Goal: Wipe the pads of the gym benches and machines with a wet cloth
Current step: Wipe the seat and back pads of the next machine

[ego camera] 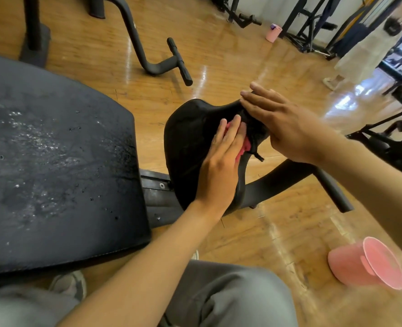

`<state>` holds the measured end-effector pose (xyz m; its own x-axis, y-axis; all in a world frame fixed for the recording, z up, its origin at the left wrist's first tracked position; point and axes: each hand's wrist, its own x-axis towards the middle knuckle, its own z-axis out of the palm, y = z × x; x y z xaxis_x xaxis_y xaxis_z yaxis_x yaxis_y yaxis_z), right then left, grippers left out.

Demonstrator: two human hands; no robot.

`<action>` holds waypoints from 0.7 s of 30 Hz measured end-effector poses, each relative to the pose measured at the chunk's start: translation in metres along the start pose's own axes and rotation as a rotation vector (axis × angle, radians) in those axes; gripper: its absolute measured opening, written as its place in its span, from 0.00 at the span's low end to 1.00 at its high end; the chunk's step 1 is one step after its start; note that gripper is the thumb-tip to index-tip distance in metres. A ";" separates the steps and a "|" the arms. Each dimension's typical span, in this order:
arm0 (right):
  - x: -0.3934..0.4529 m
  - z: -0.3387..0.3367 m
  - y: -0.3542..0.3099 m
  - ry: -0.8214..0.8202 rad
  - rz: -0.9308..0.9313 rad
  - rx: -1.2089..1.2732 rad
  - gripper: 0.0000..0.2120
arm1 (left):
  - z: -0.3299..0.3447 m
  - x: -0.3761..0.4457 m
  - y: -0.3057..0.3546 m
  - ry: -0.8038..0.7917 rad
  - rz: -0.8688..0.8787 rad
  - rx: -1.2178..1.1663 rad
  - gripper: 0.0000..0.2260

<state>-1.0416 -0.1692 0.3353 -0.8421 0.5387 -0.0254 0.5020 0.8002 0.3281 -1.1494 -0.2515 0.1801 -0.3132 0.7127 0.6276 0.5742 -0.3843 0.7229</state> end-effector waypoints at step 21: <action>-0.009 0.066 -0.084 0.250 0.264 -0.172 0.28 | -0.025 -0.100 -0.024 0.034 -0.286 -0.178 0.25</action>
<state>-1.0630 -0.2244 0.2456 -0.7209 0.6226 0.3046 0.6854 0.5754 0.4462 -1.1507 -0.3279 0.1069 -0.4692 0.7879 0.3988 0.3193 -0.2697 0.9085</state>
